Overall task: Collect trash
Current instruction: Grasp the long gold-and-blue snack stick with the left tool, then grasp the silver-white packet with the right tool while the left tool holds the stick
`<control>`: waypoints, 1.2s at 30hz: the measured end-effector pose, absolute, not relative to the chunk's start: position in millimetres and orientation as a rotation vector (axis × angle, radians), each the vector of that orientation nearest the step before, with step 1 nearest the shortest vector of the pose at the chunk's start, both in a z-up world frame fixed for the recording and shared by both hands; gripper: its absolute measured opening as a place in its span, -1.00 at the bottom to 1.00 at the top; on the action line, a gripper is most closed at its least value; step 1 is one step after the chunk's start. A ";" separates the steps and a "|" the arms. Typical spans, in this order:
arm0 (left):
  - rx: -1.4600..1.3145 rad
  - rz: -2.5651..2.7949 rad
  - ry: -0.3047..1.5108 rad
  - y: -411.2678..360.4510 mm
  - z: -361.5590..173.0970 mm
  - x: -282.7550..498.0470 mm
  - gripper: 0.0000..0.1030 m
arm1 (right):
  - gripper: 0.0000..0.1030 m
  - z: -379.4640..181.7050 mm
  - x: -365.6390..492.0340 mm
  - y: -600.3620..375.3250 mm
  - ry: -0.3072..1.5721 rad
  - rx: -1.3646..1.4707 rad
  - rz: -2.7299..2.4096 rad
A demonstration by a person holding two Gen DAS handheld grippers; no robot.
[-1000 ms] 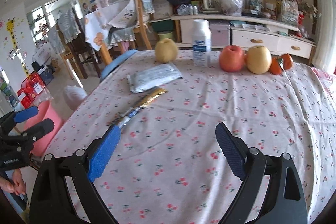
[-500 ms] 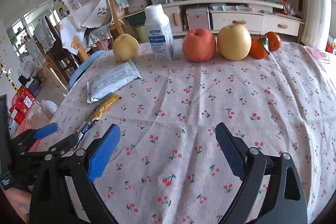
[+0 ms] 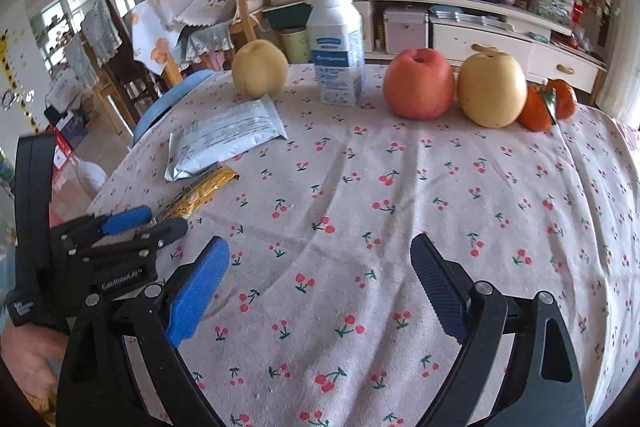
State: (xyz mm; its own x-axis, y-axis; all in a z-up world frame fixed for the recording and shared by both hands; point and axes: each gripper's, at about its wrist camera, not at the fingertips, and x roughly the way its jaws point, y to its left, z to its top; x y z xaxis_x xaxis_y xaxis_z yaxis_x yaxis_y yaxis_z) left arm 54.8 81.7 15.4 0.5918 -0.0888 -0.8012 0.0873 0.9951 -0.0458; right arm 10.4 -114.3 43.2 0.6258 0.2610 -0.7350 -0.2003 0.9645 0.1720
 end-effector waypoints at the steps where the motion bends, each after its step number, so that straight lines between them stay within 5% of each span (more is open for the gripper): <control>1: -0.001 -0.102 0.930 80.4 15.5 55.8 0.15 | 0.77 42.2 11.5 -112.4 0.857 0.069 0.270; 16: -0.072 -0.126 0.891 83.0 15.7 51.6 -0.48 | 0.77 29.7 38.0 -106.0 0.902 0.184 0.309; 27: -0.269 -0.066 0.857 153.0 27.2 40.8 -0.60 | 0.77 49.0 86.7 -51.1 0.833 0.192 0.343; 36: -0.346 0.018 0.835 202.4 31.1 30.3 -0.60 | 0.64 60.4 167.4 60.2 0.807 -0.167 0.436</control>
